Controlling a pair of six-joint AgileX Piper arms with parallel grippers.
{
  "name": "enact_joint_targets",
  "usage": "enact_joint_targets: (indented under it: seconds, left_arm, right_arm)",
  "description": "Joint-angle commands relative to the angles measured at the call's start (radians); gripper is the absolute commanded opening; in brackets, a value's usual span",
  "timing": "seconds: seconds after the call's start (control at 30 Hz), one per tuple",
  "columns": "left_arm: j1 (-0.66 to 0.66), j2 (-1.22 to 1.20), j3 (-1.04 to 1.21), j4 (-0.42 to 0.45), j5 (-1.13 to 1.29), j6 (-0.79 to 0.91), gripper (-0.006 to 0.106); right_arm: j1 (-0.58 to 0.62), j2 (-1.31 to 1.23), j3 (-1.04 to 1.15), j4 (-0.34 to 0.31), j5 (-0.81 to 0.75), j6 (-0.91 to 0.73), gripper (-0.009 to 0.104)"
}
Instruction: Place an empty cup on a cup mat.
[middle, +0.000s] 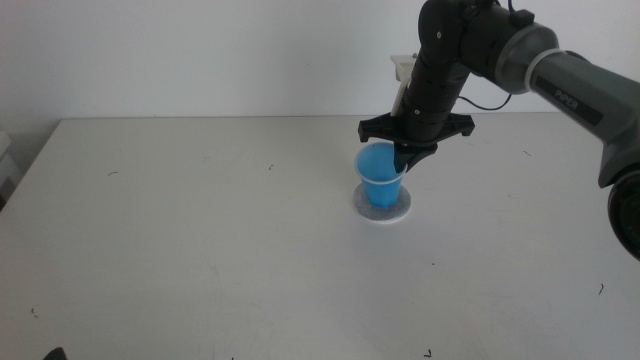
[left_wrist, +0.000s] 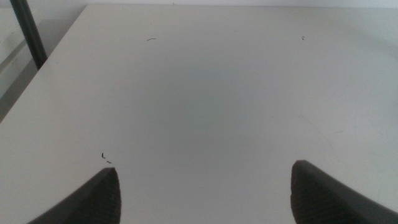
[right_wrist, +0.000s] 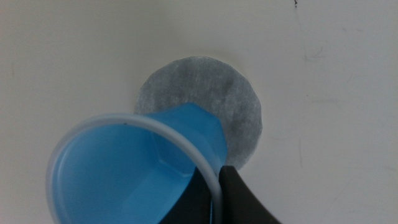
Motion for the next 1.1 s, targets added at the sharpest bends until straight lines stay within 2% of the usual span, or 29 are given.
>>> enact_joint_targets:
  seconds: [0.0, 0.27, 0.4, 0.43, 0.67, 0.93, 1.07]
  left_arm:
    - [0.001, -0.003, -0.006, 0.000, -0.067, -0.011, 0.105]
    - [0.001, -0.003, -0.006, 0.000, -0.067, -0.011, 0.105]
    - [0.001, -0.003, -0.006, 0.000, -0.067, -0.011, 0.105]
    - [0.001, -0.003, -0.006, 0.000, -0.067, -0.011, 0.105]
    - [0.001, -0.003, -0.006, 0.000, -0.067, -0.011, 0.105]
    - [0.001, -0.003, -0.006, 0.000, -0.067, -0.011, 0.105]
    - [0.001, -0.003, -0.006, 0.000, -0.067, -0.011, 0.105]
  right_arm:
    - [0.002, -0.051, -0.034, -0.016, -0.024, 0.003, 0.000]
    - [0.004, -0.041, -0.034, -0.096, -0.034, -0.009, 0.000]
    - [0.004, -0.041, -0.034, -0.088, -0.028, -0.010, 0.001]
    - [0.005, -0.041, -0.034, -0.076, -0.030, -0.010, 0.008]
    - [0.012, -0.038, -0.033, -0.053, -0.027, -0.011, 0.021]
    - [0.013, -0.043, -0.033, -0.044, -0.028, -0.013, 0.057]
    - [0.010, -0.071, -0.033, -0.047, -0.038, -0.013, 0.072]
